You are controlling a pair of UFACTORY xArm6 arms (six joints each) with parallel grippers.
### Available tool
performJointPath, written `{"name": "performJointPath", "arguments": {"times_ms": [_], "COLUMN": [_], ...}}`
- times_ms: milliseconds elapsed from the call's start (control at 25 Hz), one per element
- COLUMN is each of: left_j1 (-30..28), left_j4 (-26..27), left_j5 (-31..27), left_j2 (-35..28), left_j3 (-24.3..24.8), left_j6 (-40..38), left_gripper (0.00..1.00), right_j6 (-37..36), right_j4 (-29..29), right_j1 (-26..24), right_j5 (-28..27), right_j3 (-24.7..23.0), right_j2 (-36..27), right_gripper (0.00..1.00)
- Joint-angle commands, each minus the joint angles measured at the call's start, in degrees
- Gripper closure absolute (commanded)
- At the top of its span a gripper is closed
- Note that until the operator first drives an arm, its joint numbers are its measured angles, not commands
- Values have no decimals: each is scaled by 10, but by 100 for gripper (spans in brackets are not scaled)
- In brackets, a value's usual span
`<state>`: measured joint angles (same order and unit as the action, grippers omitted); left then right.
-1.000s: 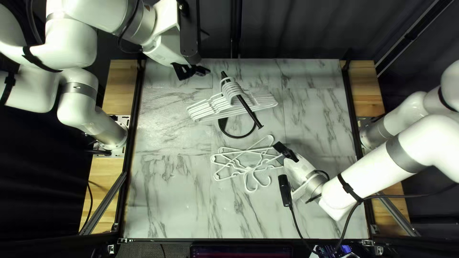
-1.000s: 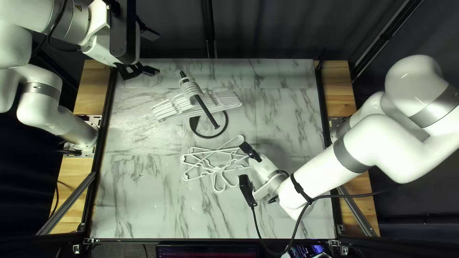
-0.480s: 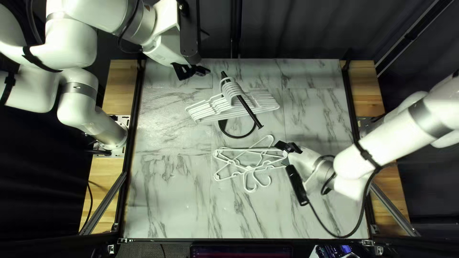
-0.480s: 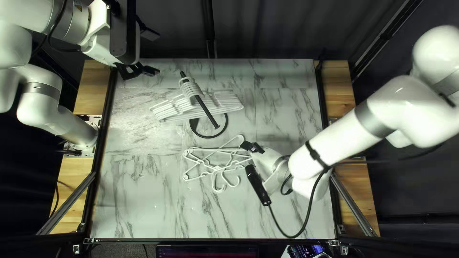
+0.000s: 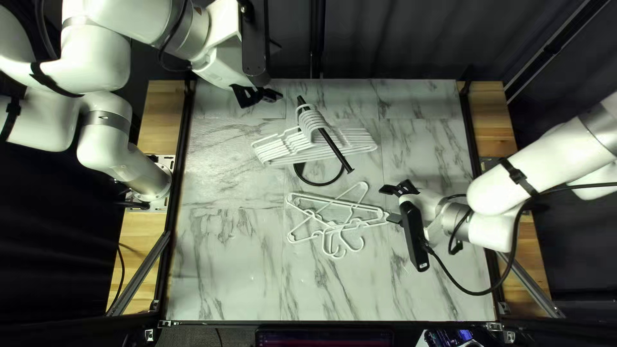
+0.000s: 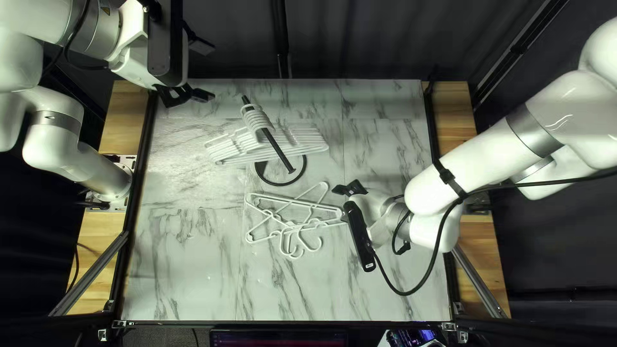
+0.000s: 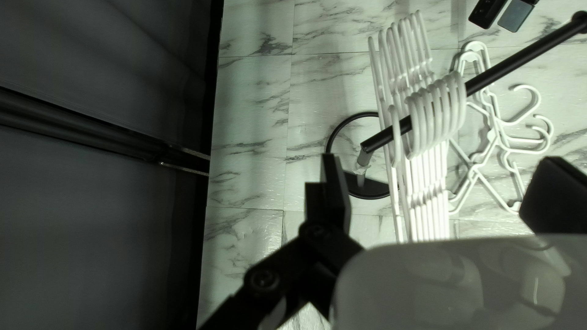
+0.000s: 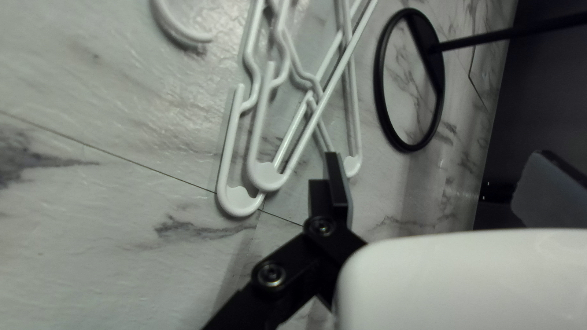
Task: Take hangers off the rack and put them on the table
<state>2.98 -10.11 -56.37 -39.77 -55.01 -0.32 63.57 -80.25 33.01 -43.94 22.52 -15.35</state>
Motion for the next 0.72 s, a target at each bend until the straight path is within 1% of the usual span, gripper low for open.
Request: {"name": "performJointPath", "arguments": {"times_ms": [40,80,120,160,240,280,320,360,400,440,480,520,560,600,720], "left_j1": [0,0,0,0,0,0,0,0,0,0,0,0,0,0,0], "left_j4": [0,0,0,0,0,0,0,0,0,0,0,0,0,0,0], "left_j5": [0,0,0,0,0,0,0,0,0,0,0,0,0,0,0], "left_j2": [0,0,0,0,0,0,0,0,0,0,0,0,0,0,0], "left_j3": [0,0,0,0,0,0,0,0,0,0,0,0,0,0,0], "left_j6": [0,0,0,0,0,0,0,0,0,0,0,0,0,0,0], "left_gripper": [0,0,0,0,0,0,0,0,0,0,0,0,0,0,0], "right_j6": [0,0,-21,-54,-193,-236,-320,-367,-453,-506,-540,-594,-621,-657,-660], "right_j4": [0,0,14,34,137,172,239,277,351,399,430,480,506,544,549], "right_j1": [0,0,0,-8,-27,-31,-45,-52,-60,-63,-65,-72,-78,-91,-92], "right_j5": [0,0,-4,5,19,21,32,36,25,7,-6,-24,-30,-35,-36], "right_j3": [0,0,-3,-5,-14,-16,-21,-23,-26,-25,-23,-21,-23,-28,-30], "right_j2": [0,0,-12,-29,-104,-124,-160,-178,-216,-245,-265,-297,-315,-343,-348], "right_gripper": [0,0,0,0,0,0,0,0,0,0,0,0,0,0,0]}}
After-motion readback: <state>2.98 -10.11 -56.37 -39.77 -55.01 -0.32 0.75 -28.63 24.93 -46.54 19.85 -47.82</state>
